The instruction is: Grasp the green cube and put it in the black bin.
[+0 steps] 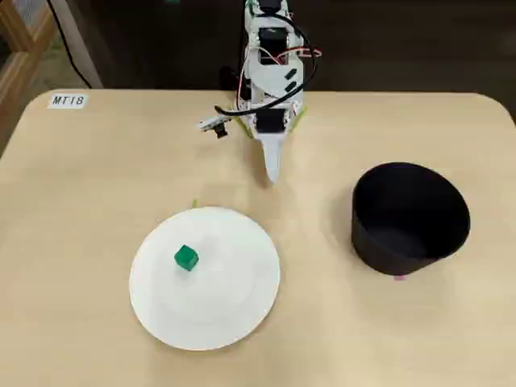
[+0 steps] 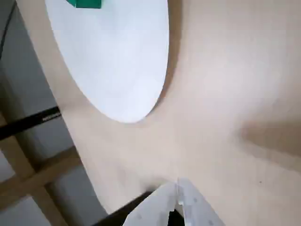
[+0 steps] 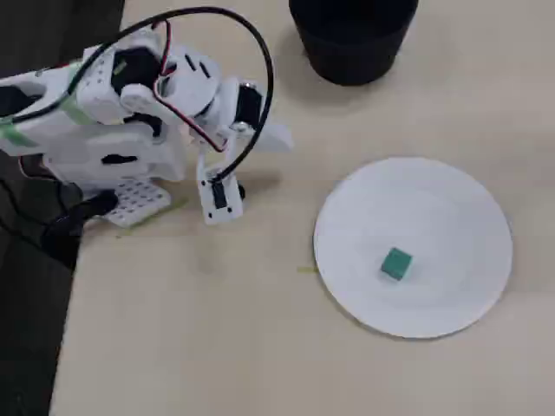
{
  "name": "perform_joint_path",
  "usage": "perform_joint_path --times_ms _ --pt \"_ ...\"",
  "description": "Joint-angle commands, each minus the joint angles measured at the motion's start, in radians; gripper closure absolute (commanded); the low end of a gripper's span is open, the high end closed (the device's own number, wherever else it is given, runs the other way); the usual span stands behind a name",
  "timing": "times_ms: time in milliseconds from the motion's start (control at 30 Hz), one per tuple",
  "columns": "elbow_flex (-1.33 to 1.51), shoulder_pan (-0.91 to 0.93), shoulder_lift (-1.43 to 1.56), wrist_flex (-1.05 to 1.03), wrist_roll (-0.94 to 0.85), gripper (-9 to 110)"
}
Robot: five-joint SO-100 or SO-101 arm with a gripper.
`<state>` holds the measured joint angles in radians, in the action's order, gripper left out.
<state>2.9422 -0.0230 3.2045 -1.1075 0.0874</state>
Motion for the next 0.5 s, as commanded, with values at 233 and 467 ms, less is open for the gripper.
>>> perform_joint_path --times_ms 233,467 --pt "0.000 0.018 -0.008 0.041 -0.077 102" --pt "-0.370 0.025 -0.137 -0.095 -0.112 102"
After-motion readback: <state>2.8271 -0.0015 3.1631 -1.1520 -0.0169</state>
